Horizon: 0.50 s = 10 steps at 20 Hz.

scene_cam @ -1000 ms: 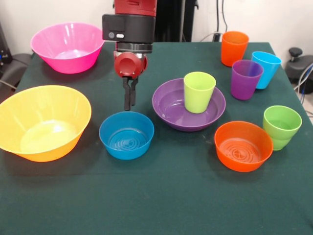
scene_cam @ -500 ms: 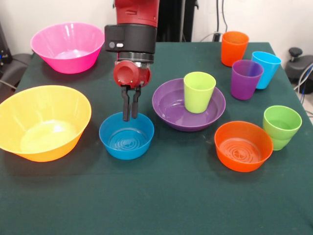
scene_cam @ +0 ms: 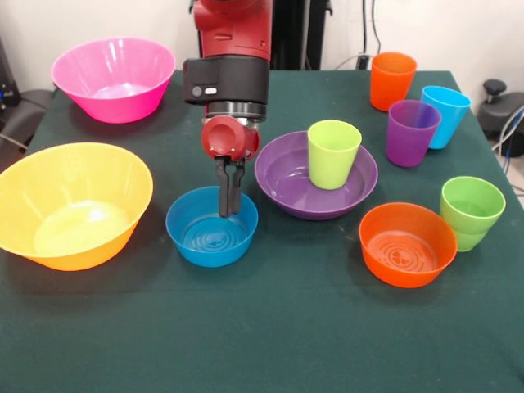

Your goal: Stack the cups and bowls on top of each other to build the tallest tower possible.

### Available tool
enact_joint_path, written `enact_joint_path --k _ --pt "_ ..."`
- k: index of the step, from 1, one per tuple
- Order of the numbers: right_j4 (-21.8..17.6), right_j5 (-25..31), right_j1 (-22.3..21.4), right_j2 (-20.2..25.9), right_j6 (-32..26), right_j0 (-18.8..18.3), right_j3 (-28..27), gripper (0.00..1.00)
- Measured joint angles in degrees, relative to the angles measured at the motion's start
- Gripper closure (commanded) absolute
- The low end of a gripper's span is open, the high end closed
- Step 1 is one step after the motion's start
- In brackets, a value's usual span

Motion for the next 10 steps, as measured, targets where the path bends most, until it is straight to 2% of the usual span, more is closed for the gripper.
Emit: enact_joint_path --k 10 --pt "-0.9 -0.1 1.1 -1.1 -0.2 0.2 0.2 0.0"
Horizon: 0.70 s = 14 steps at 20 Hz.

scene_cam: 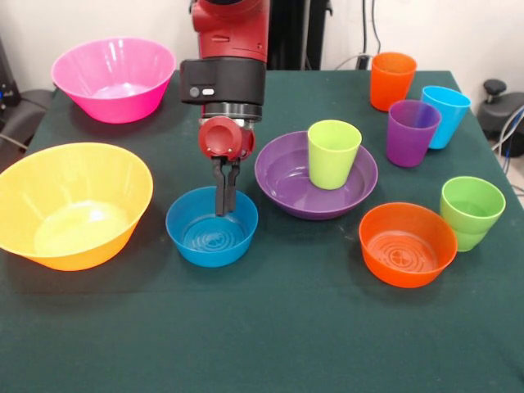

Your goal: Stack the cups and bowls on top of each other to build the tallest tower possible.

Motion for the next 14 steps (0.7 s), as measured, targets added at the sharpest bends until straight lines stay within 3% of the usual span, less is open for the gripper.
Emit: enact_joint_path --k 8,9,14 --pt "-5.9 -0.4 -1.6 0.0 0.0 0.8 0.4 0.0" --pt "-8.9 -0.4 -2.0 -0.1 0.0 1.3 0.5 0.0" --pt "-15.7 -0.4 -2.5 -0.1 0.0 2.7 0.5 0.0"
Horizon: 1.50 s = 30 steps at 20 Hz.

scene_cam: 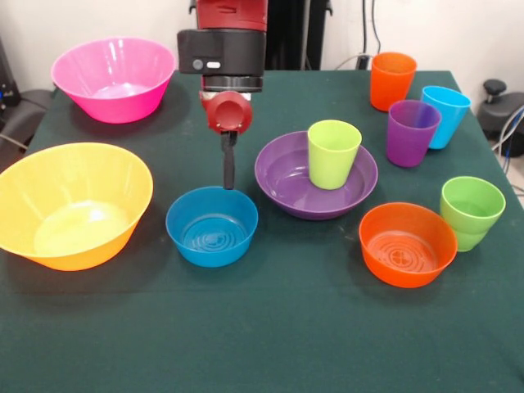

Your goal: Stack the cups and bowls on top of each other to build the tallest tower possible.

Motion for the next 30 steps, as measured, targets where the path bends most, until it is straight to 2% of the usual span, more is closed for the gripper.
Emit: enact_joint_path --k 10,30 --pt "-4.4 0.9 0.0 0.0 0.0 0.8 0.0 0.0" --pt "-5.6 7.2 2.6 0.0 0.0 0.8 0.0 0.0"
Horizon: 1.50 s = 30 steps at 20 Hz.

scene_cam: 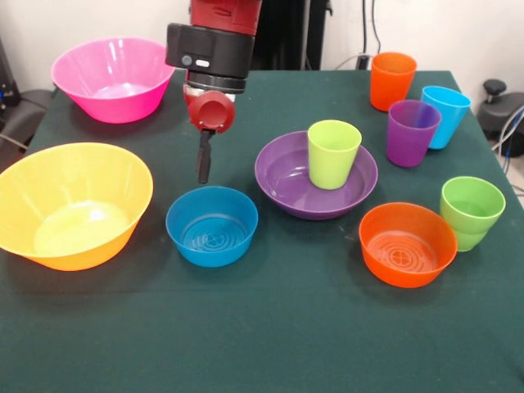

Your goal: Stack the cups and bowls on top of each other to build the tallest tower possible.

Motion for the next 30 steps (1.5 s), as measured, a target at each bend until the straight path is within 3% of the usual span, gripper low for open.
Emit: enact_joint_path --k 11,25,30 --pt "0.0 0.8 1.0 0.2 0.0 -0.2 0.0 0.0" --pt "7.4 0.8 0.0 0.8 0.0 -1.9 0.0 0.0" --pt "7.8 0.8 -0.4 0.8 0.0 -2.0 0.0 0.0"
